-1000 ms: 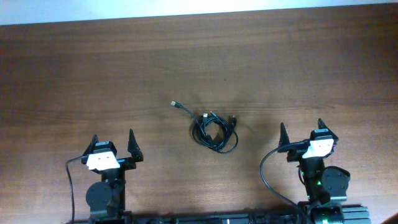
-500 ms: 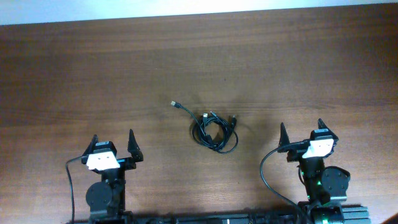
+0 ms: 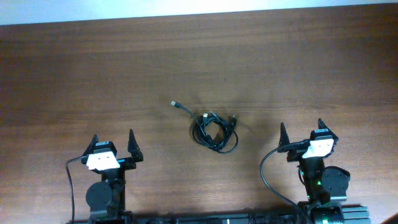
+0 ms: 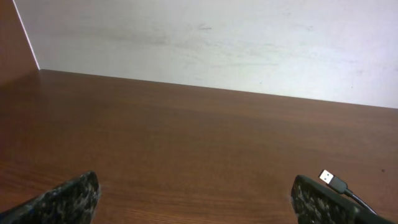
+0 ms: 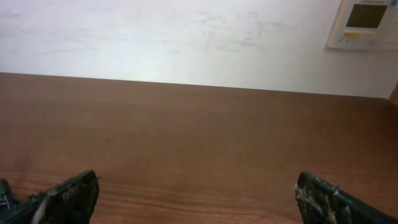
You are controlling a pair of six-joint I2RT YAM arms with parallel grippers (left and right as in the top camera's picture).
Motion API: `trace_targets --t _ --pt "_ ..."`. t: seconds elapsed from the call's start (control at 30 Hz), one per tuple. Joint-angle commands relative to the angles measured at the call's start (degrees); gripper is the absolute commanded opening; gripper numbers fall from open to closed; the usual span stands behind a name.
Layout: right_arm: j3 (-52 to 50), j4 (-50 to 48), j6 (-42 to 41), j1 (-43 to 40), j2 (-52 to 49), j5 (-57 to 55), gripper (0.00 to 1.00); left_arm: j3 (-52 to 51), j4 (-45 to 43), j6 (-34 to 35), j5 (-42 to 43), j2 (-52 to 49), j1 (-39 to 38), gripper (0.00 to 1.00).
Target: Untangle cables
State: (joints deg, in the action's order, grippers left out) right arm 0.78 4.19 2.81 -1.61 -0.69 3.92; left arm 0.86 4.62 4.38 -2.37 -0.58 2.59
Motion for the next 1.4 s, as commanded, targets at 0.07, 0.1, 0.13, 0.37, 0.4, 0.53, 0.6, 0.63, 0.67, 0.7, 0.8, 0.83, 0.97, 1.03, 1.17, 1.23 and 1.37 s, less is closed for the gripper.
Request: trace_targets --t 0.07,0.1,0.13,0.37,0.4,0.53,0.6,0.63,0.67,0.7,0.8,0.83,0.97,1.03,1.17,1.23,1.37 --pt "-0.5 0.1 0.0 0.5 0.4 -1.2 0.99 -0.3 0.0 0.7 0.0 0.2 -0.2 0.99" --pt "-0.5 0.1 0.0 0.5 0.4 -1.1 0.99 -0.3 0.0 0.7 0.0 0.2 -0.2 0.99" --pt "-0.5 0.1 0.0 0.5 0.4 -1.1 0.99 -0.3 0.0 0.7 0.0 0.2 -0.2 0.99" --pt "-0.5 0.1 0.0 0.5 0.4 -1.1 0.99 -0.3 0.0 0.7 0.0 0.2 -0.2 0.99" --pt "-0.5 0.1 0.0 0.5 0.4 -1.1 0.99 -0.3 0.0 0.7 0.0 0.2 -0.2 0.99" --pt "-0.5 0.1 0.0 0.5 0.4 -1.1 0.99 -0.3 0.0 0.7 0.0 0.2 -0.2 0.99" --pt "-0.5 0.1 0.0 0.5 0.4 -1.1 0.99 -0.3 0.0 0.7 0.0 0.2 -0.2 0.99" --pt "-0.5 0.1 0.0 0.5 0.4 -1.1 0.99 -0.3 0.0 0.7 0.0 0.2 -0.2 0.99" --pt "-0.5 0.1 0.0 0.5 0.4 -1.1 0.99 -0.3 0.0 0.7 0.0 0.2 -0.2 0.99" --pt "-0.5 0.1 0.0 0.5 0.4 -1.2 0.99 -0.3 0.0 0.7 0.0 0.2 -0.2 0.99" --pt "-0.5 0.1 0.0 0.5 0.4 -1.1 0.99 -0.3 0.0 0.7 0.0 0.2 -0.2 0.99" --pt "-0.5 0.1 0.0 0.5 0.4 -1.1 0.99 -0.3 0.0 0.7 0.0 0.2 -0.2 0.99" --pt "-0.5 0.1 0.0 0.5 0.4 -1.1 0.99 -0.3 0.0 0.7 0.0 0.2 -0.2 0.99" --pt "-0.5 0.1 0.0 0.5 0.4 -1.1 0.99 -0.3 0.0 0.7 0.0 0.2 -0.2 0.99" --pt "-0.5 0.1 0.0 0.5 0.4 -1.1 0.99 -0.3 0.0 0.7 0.0 0.2 -0.2 0.99" --pt "-0.5 0.1 0.0 0.5 0.4 -1.1 0.99 -0.3 -0.2 0.7 0.0 0.2 -0.2 0.99" --pt "-0.5 0.1 0.0 0.5 0.4 -1.1 0.99 -0.3 0.0 0.7 0.0 0.2 -0.2 0.99"
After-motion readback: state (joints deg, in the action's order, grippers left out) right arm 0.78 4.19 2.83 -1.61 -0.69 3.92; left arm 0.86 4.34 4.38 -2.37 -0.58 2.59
